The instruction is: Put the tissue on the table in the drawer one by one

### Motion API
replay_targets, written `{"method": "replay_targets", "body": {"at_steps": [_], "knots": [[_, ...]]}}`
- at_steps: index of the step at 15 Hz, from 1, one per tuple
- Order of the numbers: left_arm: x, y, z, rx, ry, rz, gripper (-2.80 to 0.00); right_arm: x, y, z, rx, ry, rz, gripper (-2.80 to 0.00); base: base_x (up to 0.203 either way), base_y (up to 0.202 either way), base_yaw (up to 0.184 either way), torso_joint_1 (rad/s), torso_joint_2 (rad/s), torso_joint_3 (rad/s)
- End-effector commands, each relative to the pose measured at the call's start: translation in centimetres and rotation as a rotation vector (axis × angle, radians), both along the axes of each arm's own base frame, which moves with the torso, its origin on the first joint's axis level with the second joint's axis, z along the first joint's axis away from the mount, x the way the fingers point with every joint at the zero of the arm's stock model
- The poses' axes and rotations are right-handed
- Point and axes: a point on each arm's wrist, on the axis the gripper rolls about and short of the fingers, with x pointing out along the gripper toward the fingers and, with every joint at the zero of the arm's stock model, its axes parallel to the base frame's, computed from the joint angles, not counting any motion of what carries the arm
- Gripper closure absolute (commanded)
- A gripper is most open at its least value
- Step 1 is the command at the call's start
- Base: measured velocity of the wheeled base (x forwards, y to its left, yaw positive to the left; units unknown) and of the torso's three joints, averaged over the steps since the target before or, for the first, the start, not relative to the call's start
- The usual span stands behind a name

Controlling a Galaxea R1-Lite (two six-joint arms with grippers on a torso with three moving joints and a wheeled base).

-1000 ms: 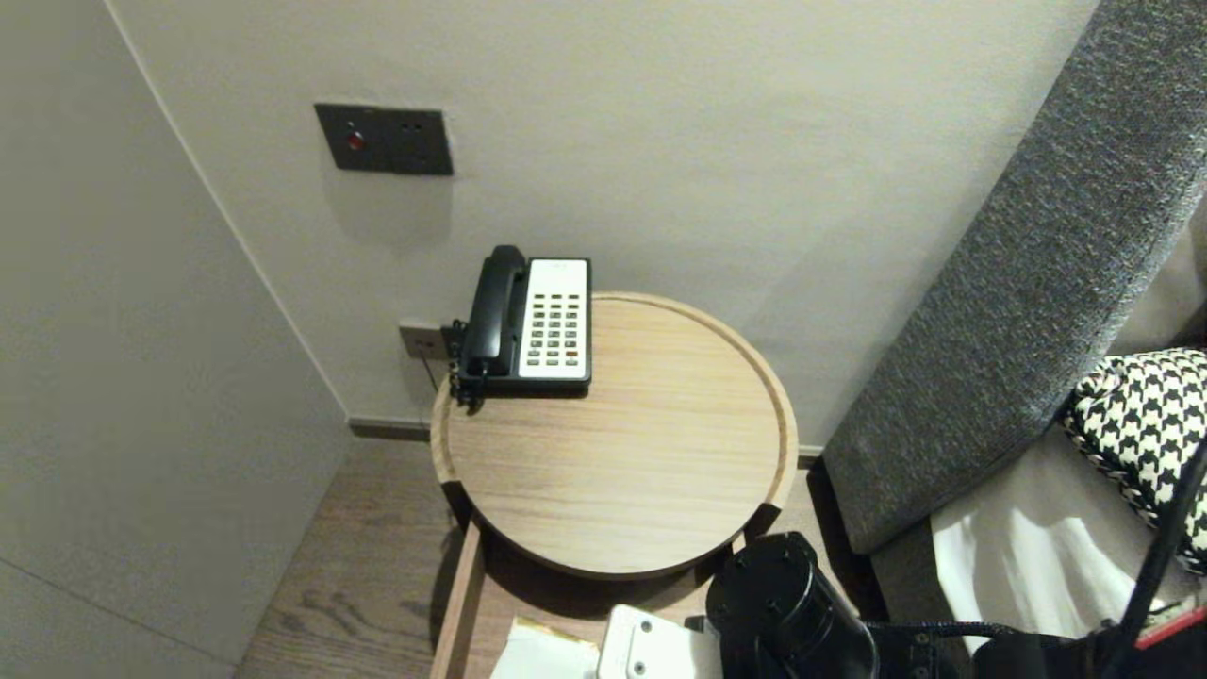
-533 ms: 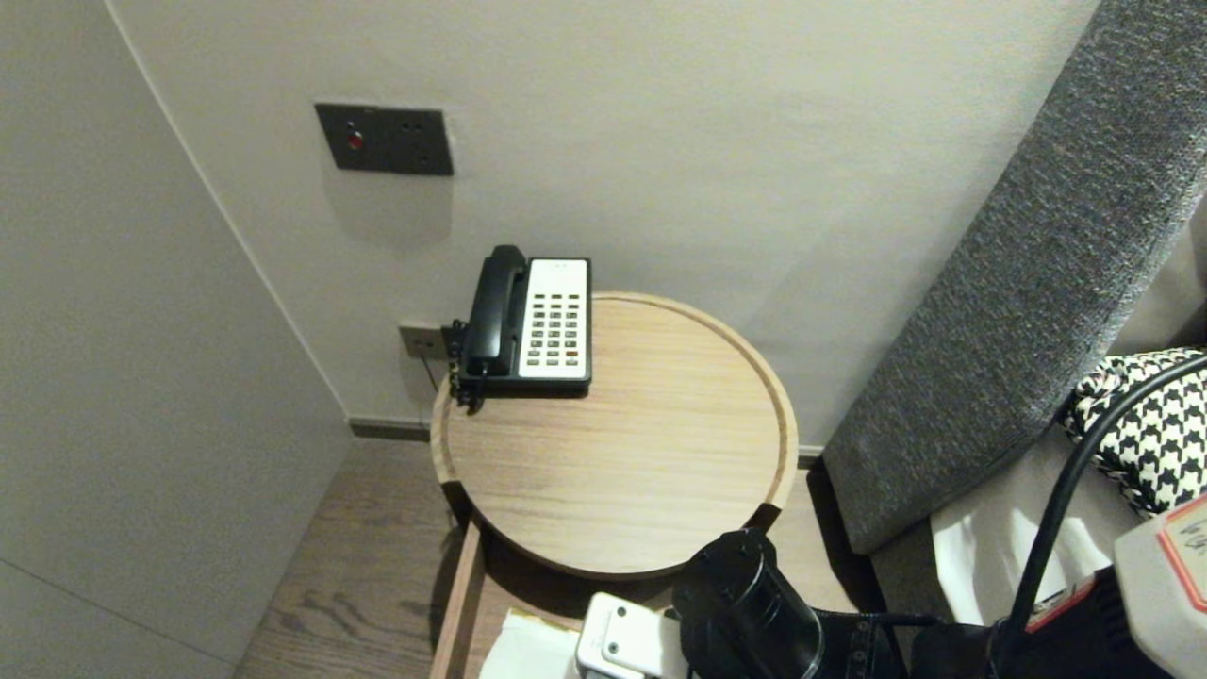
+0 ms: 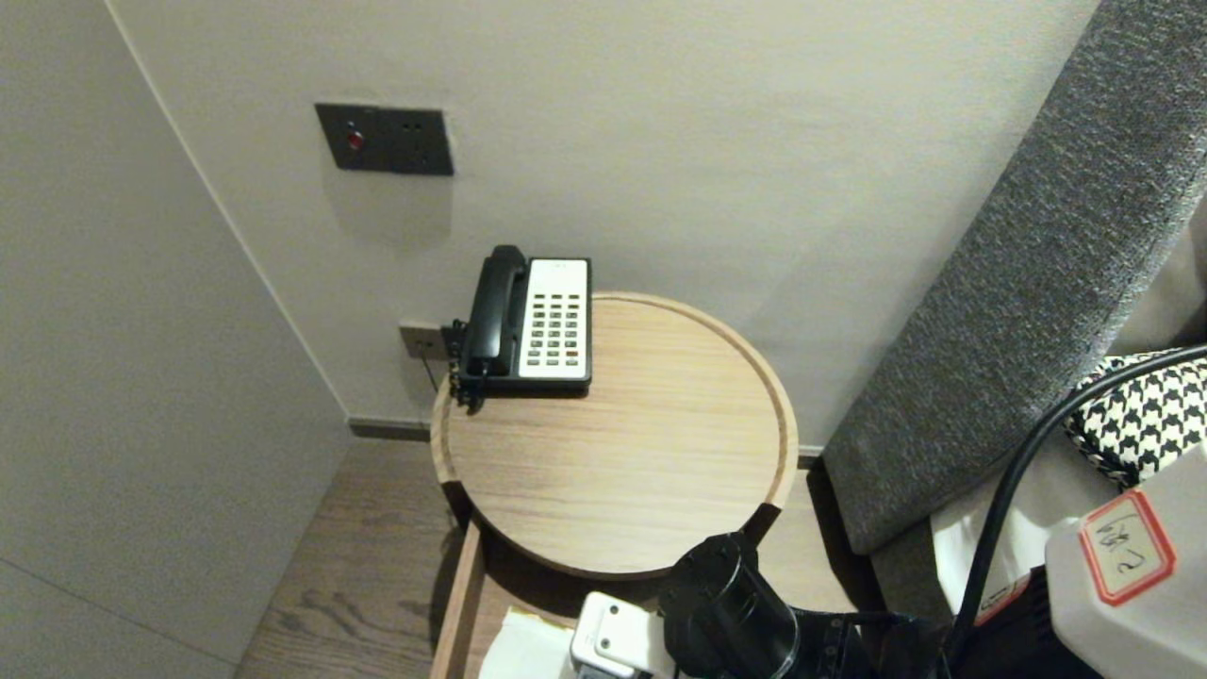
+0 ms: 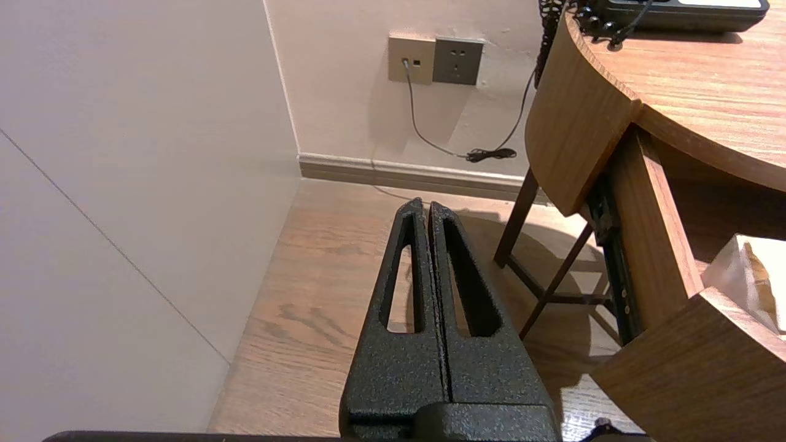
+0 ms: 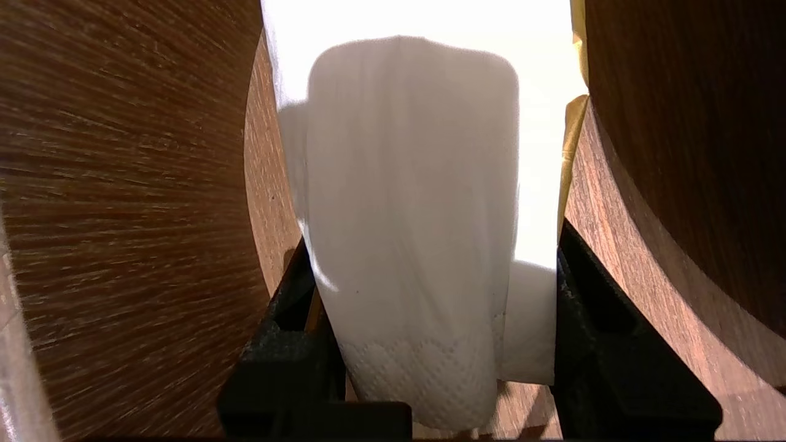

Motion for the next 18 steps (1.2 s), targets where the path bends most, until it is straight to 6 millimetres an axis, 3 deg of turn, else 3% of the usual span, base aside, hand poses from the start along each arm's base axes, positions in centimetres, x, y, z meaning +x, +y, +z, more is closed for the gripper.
{"method": "replay_targets", "body": {"at_steps": [1, 9, 10, 11, 18], "knots": [[0.0, 0.0, 0.0, 0.000, -0.004, 0.001, 0.00, 0.3, -0.1, -0.2, -0.003, 0.000, -0.006, 0.00, 0.000, 0.000, 0.000, 0.000, 0.00, 0.000], [0.0, 0.0, 0.0, 0.000, -0.006, 0.001, 0.00, 0.5, 0.0, -0.7, -0.015, 0.009, -0.011, 0.00, 0.000, 0.000, 0.000, 0.000, 0.00, 0.000], [0.0, 0.0, 0.0, 0.000, -0.005, 0.001, 0.00, 0.5, -0.1, -0.6, -0.012, 0.006, -0.012, -1.63, 0.000, 0.000, 0.000, 0.000, 0.00, 0.000], [0.0, 0.0, 0.0, 0.000, -0.004, 0.001, 0.00, 0.5, -0.1, -0.5, -0.009, 0.005, -0.011, -2.80, 0.000, 0.000, 0.000, 0.000, 0.00, 0.000], [0.0, 0.0, 0.0, 0.000, -0.006, 0.001, 0.00, 0.1, -0.5, 0.8, 0.019, -0.009, -0.015, -2.80, 0.000, 0.000, 0.000, 0.000, 0.00, 0.000]]}}
